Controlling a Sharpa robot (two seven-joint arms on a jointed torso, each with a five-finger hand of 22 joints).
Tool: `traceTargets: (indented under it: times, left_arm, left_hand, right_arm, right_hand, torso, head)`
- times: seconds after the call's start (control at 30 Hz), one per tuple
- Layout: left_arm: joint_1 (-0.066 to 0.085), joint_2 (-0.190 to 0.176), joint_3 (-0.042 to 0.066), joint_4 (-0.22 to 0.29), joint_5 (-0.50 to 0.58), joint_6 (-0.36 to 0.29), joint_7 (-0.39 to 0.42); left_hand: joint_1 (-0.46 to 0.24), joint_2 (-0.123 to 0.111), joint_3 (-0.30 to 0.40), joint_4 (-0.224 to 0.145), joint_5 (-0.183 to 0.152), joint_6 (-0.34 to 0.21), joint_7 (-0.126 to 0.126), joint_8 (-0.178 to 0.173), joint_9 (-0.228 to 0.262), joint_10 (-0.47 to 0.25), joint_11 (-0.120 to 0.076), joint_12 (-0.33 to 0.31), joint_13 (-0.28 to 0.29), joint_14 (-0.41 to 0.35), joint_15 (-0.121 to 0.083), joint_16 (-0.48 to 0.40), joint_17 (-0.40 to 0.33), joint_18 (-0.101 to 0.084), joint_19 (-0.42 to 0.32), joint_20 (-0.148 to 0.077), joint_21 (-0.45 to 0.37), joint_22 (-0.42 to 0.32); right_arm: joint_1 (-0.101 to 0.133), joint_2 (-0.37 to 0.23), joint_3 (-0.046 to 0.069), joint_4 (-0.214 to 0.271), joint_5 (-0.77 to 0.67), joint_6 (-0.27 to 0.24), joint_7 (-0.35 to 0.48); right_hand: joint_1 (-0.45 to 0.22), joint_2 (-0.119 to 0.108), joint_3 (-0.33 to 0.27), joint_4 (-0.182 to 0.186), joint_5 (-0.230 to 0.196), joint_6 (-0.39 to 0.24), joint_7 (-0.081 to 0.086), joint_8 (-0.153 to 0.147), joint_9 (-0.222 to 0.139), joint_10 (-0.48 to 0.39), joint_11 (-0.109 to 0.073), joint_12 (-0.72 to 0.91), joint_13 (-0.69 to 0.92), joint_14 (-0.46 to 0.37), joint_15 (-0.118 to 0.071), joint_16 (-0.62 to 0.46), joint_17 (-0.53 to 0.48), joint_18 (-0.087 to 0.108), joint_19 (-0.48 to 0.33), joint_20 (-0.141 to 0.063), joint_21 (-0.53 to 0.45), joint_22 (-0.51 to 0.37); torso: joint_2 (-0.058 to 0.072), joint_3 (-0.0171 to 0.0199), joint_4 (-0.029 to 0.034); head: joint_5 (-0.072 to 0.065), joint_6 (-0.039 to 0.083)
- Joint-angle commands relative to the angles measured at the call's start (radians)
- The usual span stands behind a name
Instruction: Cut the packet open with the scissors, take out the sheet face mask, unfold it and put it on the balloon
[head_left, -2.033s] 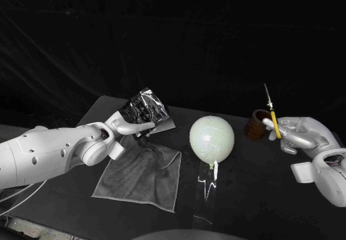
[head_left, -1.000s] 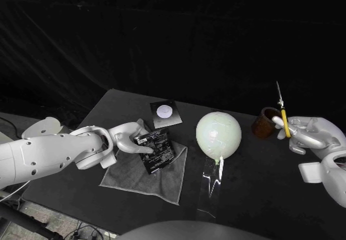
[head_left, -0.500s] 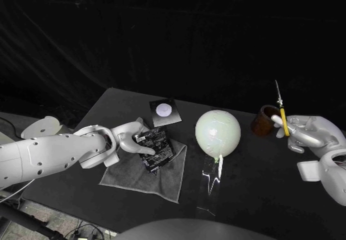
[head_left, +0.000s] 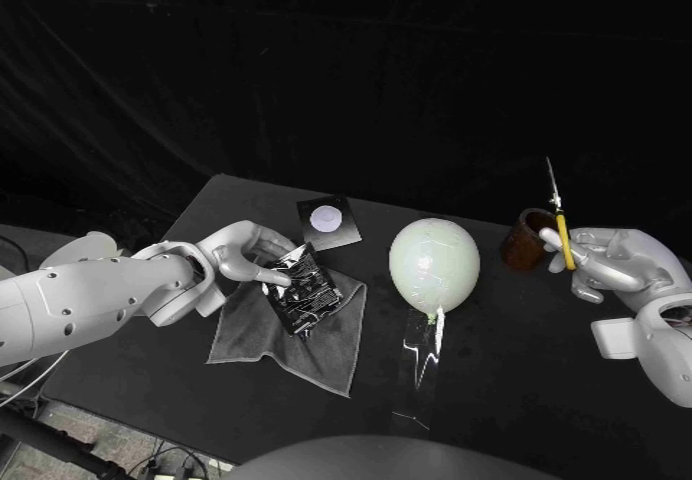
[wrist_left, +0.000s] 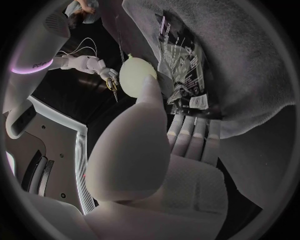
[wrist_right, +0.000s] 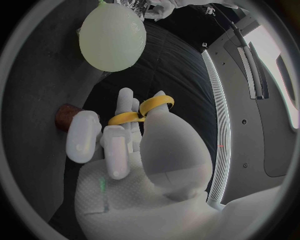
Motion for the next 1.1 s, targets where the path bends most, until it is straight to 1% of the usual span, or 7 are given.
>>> traceTargets:
  times: [0.03, 0.43, 0.67, 0.83, 0.87, 0.93, 1.1]
  left_arm:
    - [0.006, -0.004, 0.008, -0.005, 0.108, -0.025, 0.038]
    - [0.024, -0.003, 0.018, -0.015, 0.167, 0.026, 0.033]
    - [0.03, 0.016, 0.021, -0.019, 0.24, 0.011, 0.068]
    - [0.047, 0.043, 0.024, -0.02, 0.299, -0.001, 0.1]
    - [0.052, 0.05, 0.025, -0.02, 0.31, -0.002, 0.105]
    - [0.065, 0.068, 0.026, -0.019, 0.33, 0.001, 0.114]
    - [0.097, 0.109, 0.028, -0.018, 0.353, 0.019, 0.117]
  left_hand:
    - [0.002, -0.009, -0.007, 0.0, 0.001, -0.005, 0.08, -0.003, -0.001, -0.008, -0.001, 0.0, 0.0, -0.006, 0.002, -0.005, -0.001, 0.007, -0.004, 0.0, -0.004, 0.001]
    - [0.01, 0.012, 0.012, -0.001, 0.0, 0.018, 0.087, 0.007, 0.005, -0.004, 0.0, 0.009, 0.002, -0.005, 0.002, -0.004, -0.003, 0.007, 0.002, 0.0, -0.013, -0.006]
    - [0.04, 0.081, 0.072, -0.008, -0.002, 0.06, 0.08, 0.034, 0.013, 0.031, -0.012, 0.03, 0.006, 0.044, -0.011, 0.027, 0.004, 0.014, 0.052, -0.002, -0.003, -0.006]
    - [0.098, 0.138, 0.119, -0.03, -0.002, 0.111, 0.059, 0.063, 0.019, 0.095, -0.036, 0.061, 0.009, 0.153, -0.046, 0.092, 0.029, 0.061, 0.158, -0.016, 0.049, 0.014]
    - [0.102, 0.141, 0.123, -0.031, -0.002, 0.117, 0.056, 0.065, 0.019, 0.103, -0.04, 0.063, 0.008, 0.168, -0.051, 0.101, 0.033, 0.069, 0.173, -0.017, 0.057, 0.018]
    - [0.121, 0.153, 0.135, -0.038, -0.002, 0.139, 0.042, 0.074, 0.019, 0.131, -0.054, 0.071, 0.007, 0.215, -0.067, 0.128, 0.044, 0.092, 0.217, -0.024, 0.082, 0.028]
    - [0.139, 0.168, 0.157, -0.017, -0.001, 0.187, 0.016, 0.085, 0.011, 0.195, -0.08, 0.069, 0.001, 0.297, -0.099, 0.162, 0.059, 0.117, 0.254, -0.025, 0.112, 0.043]
  right_arm:
    - [-0.001, 0.002, 0.001, 0.001, -0.032, 0.021, 0.018]
    - [-0.003, 0.006, 0.001, -0.001, -0.09, 0.05, 0.005]
    - [-0.003, 0.005, 0.001, 0.001, -0.176, 0.084, -0.045]
    - [-0.003, 0.003, 0.001, -0.002, -0.249, 0.104, -0.098]
    - [-0.003, 0.002, 0.001, -0.003, -0.262, 0.107, -0.107]
    - [-0.003, 0.001, 0.001, -0.004, -0.282, 0.11, -0.122]
    - [-0.003, 0.001, 0.001, -0.003, -0.31, 0.106, -0.14]
  right_hand:
    - [0.18, 0.164, -0.016, 0.002, -0.003, 0.002, -0.008, -0.023, -0.011, 0.062, -0.071, -0.034, -0.006, 0.07, -0.009, 0.001, 0.043, 0.015, -0.01, 0.002, -0.009, 0.086]
    - [0.207, 0.163, -0.066, 0.013, -0.003, -0.026, 0.023, -0.1, -0.049, 0.021, -0.042, -0.128, -0.034, 0.062, 0.016, -0.01, 0.018, 0.021, -0.029, 0.024, -0.04, 0.073]
    - [0.233, 0.16, -0.095, 0.008, -0.003, -0.032, 0.036, -0.135, -0.069, 0.01, -0.031, -0.181, -0.057, 0.06, 0.026, -0.014, 0.008, 0.023, -0.033, 0.034, -0.048, 0.07]
    - [0.309, 0.165, -0.105, -0.025, -0.003, -0.039, 0.045, -0.17, -0.093, 0.001, -0.023, -0.241, -0.09, 0.057, 0.032, -0.019, -0.003, 0.026, -0.036, 0.042, -0.057, 0.066]
    - [0.319, 0.167, -0.105, -0.03, -0.003, -0.037, 0.044, -0.173, -0.095, 0.003, -0.022, -0.247, -0.093, 0.057, 0.032, -0.019, -0.004, 0.026, -0.036, 0.042, -0.057, 0.066]
    - [0.341, 0.172, -0.112, -0.038, -0.003, -0.031, 0.044, -0.182, -0.102, 0.012, -0.023, -0.264, -0.104, 0.058, 0.033, -0.019, -0.001, 0.025, -0.033, 0.044, -0.055, 0.068]
    - [0.393, 0.187, -0.098, -0.067, -0.002, -0.024, 0.036, -0.188, -0.107, 0.023, -0.029, -0.276, -0.112, 0.061, 0.028, -0.015, 0.009, 0.024, -0.026, 0.042, -0.045, 0.073]
  torso:
    - [0.0, 0.0009, -0.0003]
    - [-0.001, 0.0023, -0.0026]
    - [-0.002, 0.0022, -0.0028]
    - [-0.001, 0.0018, -0.0032]
    - [-0.002, 0.0017, -0.0031]
    - [-0.001, 0.001, -0.004]
    - [-0.002, 0.0021, -0.0052]
  head:
    - [-0.002, -0.002]
    - [-0.017, 0.006]
    - [-0.037, 0.015]
    - [-0.095, 0.035]
    - [-0.105, 0.037]
    - [-0.15, 0.053]
    - [-0.202, 0.077]
